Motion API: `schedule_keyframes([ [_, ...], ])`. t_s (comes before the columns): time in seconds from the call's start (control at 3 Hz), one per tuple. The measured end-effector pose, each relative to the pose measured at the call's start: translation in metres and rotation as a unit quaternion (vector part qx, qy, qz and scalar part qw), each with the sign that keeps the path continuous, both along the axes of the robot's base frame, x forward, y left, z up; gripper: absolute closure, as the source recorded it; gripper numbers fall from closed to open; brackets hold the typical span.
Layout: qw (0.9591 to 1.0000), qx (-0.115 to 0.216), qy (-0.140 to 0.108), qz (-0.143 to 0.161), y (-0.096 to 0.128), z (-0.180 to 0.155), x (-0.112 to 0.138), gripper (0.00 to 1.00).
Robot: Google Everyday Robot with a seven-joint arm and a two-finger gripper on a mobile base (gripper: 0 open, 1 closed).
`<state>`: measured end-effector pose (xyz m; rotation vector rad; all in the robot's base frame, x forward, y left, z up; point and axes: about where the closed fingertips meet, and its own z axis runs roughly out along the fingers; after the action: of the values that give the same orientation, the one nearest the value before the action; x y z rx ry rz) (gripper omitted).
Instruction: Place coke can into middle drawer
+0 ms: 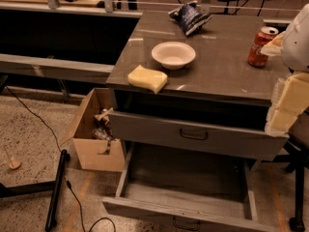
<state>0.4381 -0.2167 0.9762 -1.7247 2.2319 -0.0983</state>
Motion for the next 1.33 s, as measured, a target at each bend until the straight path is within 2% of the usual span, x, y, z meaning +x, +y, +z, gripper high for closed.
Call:
schedule_keyframes([
  [0.33,1.0,0.002,-0.004,0.002,0.0,0.001,0.0,0.0],
  [0.67,0.9987,0.04,-0.031,-0.009,-0.017,-0.003,0.014,0.0],
  [1.0,0.983,0.132,-0.113,-0.058,-0.07,0.001,0.059,0.0],
  [1.33,0.9479,0.233,-0.198,-0.09,-0.116,0.013,0.118,0.0],
])
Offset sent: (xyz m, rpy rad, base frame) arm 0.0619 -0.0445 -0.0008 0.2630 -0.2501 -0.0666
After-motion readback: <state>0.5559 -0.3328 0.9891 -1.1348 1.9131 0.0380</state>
